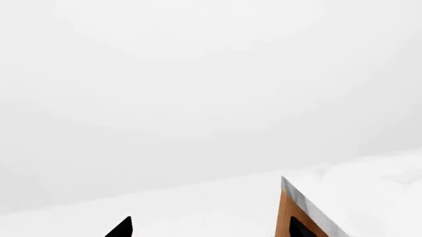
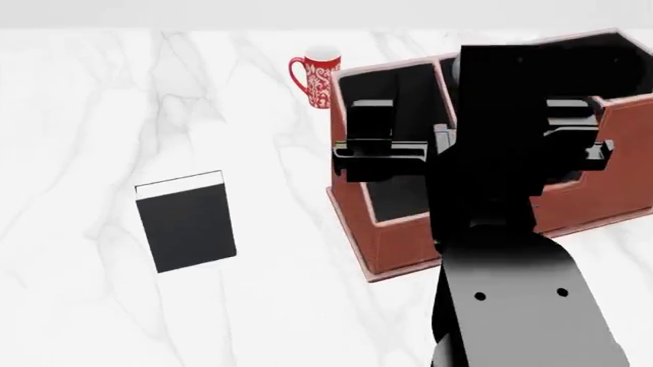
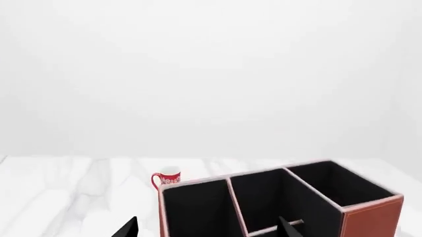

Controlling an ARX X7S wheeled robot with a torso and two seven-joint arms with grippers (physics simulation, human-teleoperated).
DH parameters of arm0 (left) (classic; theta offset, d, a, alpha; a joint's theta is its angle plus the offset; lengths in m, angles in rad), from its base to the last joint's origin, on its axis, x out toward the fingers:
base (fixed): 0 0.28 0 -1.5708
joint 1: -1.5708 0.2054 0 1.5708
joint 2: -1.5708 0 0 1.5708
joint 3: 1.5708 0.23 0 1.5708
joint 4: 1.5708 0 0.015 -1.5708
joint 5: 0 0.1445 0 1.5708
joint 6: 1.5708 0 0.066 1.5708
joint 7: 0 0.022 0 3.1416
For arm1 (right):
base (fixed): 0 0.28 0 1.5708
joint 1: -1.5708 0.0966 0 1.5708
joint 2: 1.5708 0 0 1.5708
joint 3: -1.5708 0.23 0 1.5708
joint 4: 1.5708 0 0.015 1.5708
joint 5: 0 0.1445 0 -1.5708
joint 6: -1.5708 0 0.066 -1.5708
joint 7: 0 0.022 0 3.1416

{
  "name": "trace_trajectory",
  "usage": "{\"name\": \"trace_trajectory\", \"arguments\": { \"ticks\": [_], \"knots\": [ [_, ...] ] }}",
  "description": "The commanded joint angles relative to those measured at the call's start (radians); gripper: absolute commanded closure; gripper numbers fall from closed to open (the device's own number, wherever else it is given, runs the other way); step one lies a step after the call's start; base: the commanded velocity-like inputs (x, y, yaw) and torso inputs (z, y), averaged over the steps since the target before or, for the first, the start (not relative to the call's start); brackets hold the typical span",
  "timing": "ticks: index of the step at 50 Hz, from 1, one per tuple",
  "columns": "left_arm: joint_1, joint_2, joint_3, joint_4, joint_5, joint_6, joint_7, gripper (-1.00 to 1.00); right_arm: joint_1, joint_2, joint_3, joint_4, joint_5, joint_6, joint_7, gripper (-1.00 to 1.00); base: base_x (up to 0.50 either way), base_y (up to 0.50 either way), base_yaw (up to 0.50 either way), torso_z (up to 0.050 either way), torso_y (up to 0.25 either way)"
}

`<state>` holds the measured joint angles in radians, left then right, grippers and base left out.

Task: Pick up the book and place it in the right compartment of the caddy.

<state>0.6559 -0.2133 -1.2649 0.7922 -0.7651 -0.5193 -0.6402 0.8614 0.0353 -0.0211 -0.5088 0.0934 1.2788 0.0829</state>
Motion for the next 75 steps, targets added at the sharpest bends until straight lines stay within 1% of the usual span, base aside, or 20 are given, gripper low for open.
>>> {"name": "trace_trajectory", "arguments": {
  "ticks": [1,6,17,29,39,58,75],
  "knots": [
    [0.051,-0.005,-0.15,0.05,-0.062,-0.029,-0.026,-1.0,0.106,-0.003,0.009,-0.016,0.018,0.114,0.018,-1.0,0.5,0.0,0.0,0.0,0.0],
    [0.047,-0.002,-0.165,0.051,-0.065,-0.034,-0.019,-1.0,0.119,0.001,0.0,-0.012,0.029,0.122,0.03,-1.0,0.5,0.0,0.0,0.0,0.0],
    [0.03,0.008,-0.158,0.048,-0.042,-0.039,0.0,-1.0,0.149,0.006,0.008,0.013,0.047,0.125,0.054,-1.0,0.5,0.0,0.0,0.0,0.0],
    [0.021,0.023,-0.169,0.046,-0.028,-0.041,0.023,-1.0,0.137,0.014,-0.006,0.031,0.067,0.106,0.07,-1.0,0.5,0.0,0.0,0.0,0.001],
    [0.006,0.022,-0.156,0.049,-0.007,-0.049,0.029,-1.0,0.135,0.021,-0.01,0.033,0.084,0.103,0.08,-1.0,0.5,0.0,0.0,0.0,0.001],
    [-0.004,0.019,-0.18,0.054,-0.014,-0.067,0.04,-1.0,0.139,0.026,-0.024,0.036,0.112,0.114,0.101,-1.0,0.5,0.0,0.0,0.0,0.001],
    [-0.02,0.023,-0.168,0.058,0.005,-0.073,0.052,-1.0,0.133,0.037,-0.042,0.024,0.136,0.109,0.113,-1.0,0.0,0.0,0.0,0.0,0.001]
  ]
}}
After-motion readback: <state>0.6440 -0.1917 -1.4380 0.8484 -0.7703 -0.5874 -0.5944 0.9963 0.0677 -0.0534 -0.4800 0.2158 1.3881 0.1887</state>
